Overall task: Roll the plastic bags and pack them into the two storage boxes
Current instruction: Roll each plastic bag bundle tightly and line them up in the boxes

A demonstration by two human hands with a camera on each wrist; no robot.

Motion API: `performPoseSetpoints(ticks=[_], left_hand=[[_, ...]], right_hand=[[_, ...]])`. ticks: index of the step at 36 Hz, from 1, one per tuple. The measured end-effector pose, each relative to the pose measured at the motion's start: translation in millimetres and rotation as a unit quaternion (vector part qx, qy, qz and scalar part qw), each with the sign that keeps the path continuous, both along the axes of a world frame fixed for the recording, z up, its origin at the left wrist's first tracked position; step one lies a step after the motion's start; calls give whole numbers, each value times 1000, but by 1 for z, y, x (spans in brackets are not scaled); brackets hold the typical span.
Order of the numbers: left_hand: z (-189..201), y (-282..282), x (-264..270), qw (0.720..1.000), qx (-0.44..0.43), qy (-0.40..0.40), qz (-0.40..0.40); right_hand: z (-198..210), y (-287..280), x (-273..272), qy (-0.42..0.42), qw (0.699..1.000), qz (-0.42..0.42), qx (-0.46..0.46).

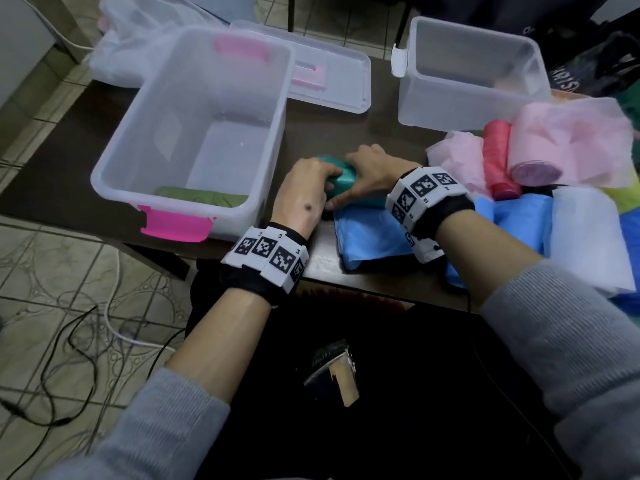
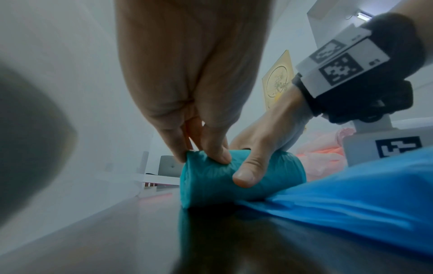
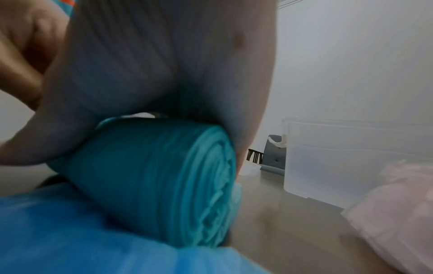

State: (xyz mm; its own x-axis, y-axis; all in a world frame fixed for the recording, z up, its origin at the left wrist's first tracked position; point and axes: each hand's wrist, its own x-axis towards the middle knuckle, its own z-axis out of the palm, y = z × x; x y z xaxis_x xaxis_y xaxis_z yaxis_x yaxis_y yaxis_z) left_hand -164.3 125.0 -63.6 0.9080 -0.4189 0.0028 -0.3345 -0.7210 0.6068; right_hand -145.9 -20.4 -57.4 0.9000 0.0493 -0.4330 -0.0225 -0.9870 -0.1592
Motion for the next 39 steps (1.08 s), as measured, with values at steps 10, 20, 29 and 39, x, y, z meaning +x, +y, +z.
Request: performPoseSetpoints(ticks=[10,20,29,39], left_hand=[[1,9,-20,998,-65,0,1],[67,31,-40,987,-124,-100,-2],[83,140,-13,939,-99,-139,299],[42,168,3,890,-196,57,408]], right_hand=[[-8,-3,-31,-76,992,27,94],[1,-7,-45,-185,947,-89,248],[48,22,-33,-197,871,-160,421],[79,108,1,-243,853,-82,455]])
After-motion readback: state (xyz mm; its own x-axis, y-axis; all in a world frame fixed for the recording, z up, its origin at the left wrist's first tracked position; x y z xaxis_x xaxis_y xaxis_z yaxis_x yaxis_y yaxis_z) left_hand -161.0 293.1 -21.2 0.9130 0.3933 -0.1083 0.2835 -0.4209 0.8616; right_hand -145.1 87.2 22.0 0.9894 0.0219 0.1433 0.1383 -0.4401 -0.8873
